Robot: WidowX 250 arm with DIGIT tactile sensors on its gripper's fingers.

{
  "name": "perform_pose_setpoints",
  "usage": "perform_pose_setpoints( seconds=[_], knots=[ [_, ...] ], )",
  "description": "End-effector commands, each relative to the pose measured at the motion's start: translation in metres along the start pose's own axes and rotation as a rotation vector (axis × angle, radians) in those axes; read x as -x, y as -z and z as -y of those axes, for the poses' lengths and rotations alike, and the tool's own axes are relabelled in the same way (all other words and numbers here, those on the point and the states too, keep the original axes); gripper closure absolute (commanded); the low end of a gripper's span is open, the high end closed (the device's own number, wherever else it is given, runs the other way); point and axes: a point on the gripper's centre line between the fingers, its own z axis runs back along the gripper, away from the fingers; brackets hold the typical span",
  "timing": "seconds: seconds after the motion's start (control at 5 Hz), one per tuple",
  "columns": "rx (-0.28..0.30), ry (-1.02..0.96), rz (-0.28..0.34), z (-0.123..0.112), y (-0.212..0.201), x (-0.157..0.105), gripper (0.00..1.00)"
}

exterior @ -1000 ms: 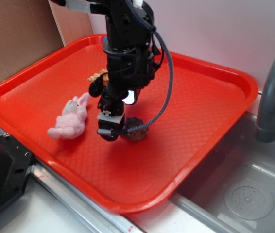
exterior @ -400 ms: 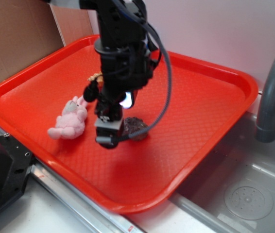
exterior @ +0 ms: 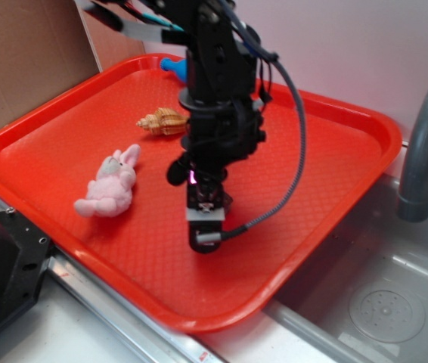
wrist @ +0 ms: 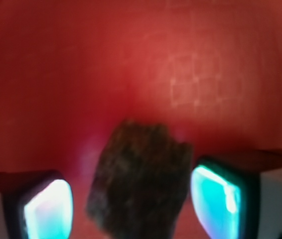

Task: Grab the rock.

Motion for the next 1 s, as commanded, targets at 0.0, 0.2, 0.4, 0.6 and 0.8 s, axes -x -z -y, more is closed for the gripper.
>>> perform_pose_setpoints(
  seconds=[0.0, 0.2, 0.4, 0.6, 0.8],
  knots=[
    [-0.020, 0.021, 0.020, 0.007, 0.001, -0.014, 1.00],
    [-0.023, 0.047, 0.017, 0.009, -0.003, -0.013, 1.00],
    [-0.015, 0.082, 0.040, 0.010, -0.014, -0.009, 1.00],
    [-0.044, 0.076, 0.070, 0.004, -0.054, 0.011, 1.00],
    [-0.049, -0.024, 0.120, -0.010, -0.081, 0.030, 1.00]
  ],
)
